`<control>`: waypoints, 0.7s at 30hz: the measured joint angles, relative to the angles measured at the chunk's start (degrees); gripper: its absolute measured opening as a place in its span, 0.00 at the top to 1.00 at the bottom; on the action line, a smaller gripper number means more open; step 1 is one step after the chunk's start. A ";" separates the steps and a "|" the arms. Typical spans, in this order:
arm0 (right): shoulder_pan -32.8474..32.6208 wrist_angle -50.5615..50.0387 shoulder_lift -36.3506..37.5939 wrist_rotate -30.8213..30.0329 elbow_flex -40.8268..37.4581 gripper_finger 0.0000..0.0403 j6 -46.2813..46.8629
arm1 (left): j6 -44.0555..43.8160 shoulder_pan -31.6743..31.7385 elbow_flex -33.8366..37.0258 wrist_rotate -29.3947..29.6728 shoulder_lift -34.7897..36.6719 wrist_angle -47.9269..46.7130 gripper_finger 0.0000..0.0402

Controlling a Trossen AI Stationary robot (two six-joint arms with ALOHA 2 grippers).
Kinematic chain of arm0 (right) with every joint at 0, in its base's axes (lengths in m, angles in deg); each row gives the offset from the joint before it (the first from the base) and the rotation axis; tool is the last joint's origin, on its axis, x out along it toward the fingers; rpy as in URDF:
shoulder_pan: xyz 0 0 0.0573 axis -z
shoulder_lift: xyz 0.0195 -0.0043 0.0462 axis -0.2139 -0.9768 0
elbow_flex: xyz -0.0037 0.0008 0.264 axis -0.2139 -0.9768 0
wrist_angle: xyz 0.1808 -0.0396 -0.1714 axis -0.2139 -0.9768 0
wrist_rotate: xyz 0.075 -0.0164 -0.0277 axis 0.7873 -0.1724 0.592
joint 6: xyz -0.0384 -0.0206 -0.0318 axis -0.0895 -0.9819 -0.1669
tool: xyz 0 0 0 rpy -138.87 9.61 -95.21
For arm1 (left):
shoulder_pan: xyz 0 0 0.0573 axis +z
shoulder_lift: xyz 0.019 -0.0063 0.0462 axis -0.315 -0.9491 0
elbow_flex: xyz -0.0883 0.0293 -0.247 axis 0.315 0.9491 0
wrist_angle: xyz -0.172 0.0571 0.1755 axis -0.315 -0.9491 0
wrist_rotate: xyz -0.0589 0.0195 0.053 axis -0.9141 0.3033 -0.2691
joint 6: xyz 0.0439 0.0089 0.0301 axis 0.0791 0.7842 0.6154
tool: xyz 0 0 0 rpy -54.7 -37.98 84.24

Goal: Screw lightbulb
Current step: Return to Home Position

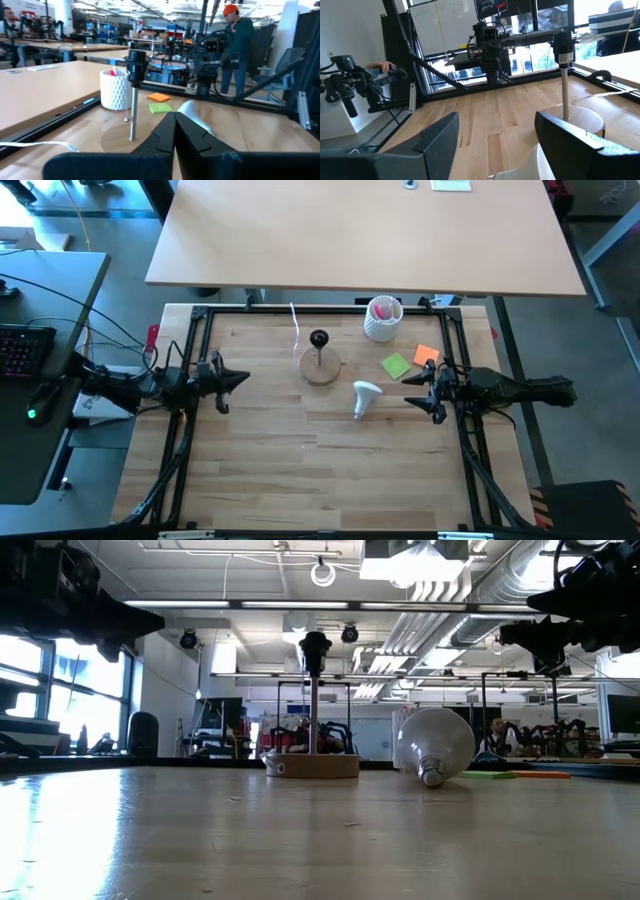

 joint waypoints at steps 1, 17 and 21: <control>0.00 0.01 0.00 0.00 0.00 0.36 0.00 | 0.03 0.47 0.00 -0.01 -0.02 -0.02 1.00; 0.00 -0.04 -0.33 -0.02 -0.02 0.36 0.00 | 0.02 6.10 0.00 -0.02 -0.02 -0.04 1.00; 0.00 -0.04 -0.33 -0.02 -0.02 0.36 0.00 | 0.00 6.10 0.00 -0.04 -0.02 -0.04 1.00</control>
